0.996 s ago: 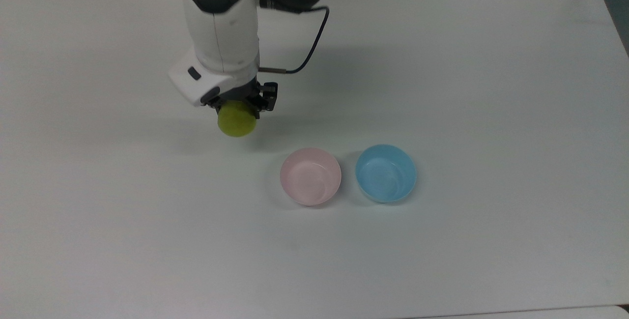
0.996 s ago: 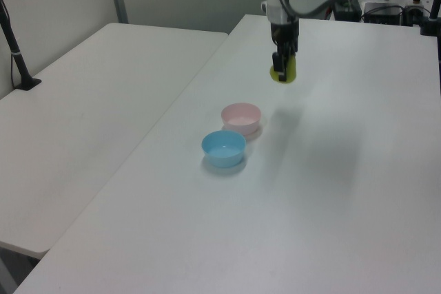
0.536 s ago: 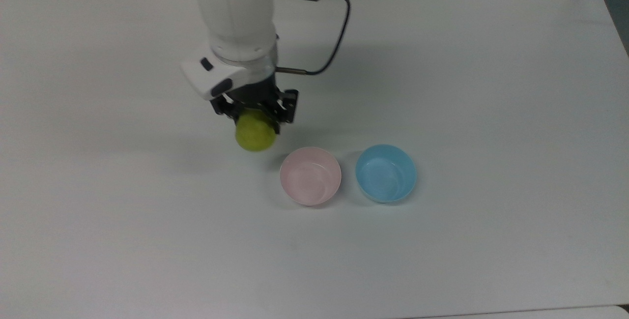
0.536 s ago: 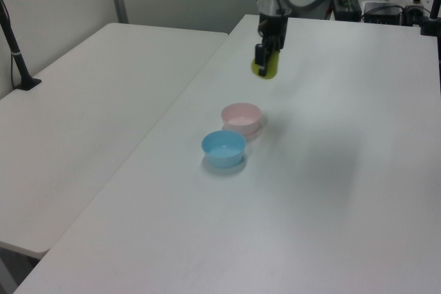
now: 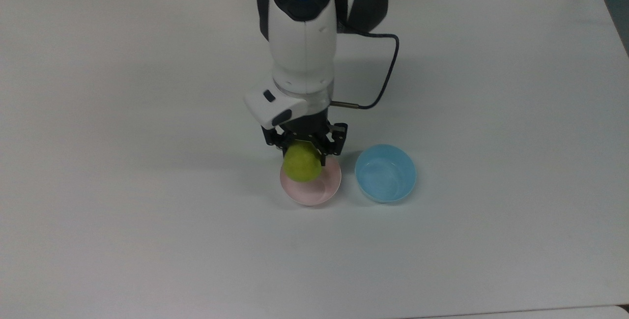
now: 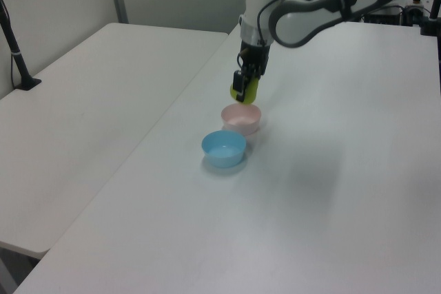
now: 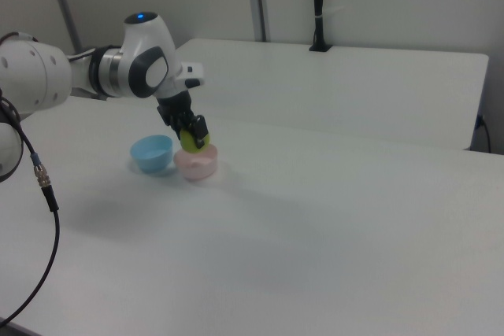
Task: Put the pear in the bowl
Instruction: 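Open the gripper to release the pear into the pink bowl, raise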
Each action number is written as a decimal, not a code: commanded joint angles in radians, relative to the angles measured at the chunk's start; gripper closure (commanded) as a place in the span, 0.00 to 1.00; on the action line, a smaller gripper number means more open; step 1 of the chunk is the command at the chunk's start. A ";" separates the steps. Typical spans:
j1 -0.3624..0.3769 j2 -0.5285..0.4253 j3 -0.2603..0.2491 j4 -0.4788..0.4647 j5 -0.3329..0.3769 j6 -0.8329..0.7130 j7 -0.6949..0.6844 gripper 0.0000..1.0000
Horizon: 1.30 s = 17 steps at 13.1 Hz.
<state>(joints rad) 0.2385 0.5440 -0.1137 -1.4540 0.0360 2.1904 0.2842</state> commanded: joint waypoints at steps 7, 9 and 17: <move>0.041 0.076 -0.012 0.014 -0.013 0.058 0.038 0.02; 0.041 0.064 -0.012 0.014 -0.013 0.051 0.038 0.00; -0.027 -0.143 -0.032 0.004 -0.031 -0.269 -0.074 0.00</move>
<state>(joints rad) 0.2536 0.5009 -0.1381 -1.4177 0.0158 2.0717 0.2916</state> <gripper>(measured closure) 0.000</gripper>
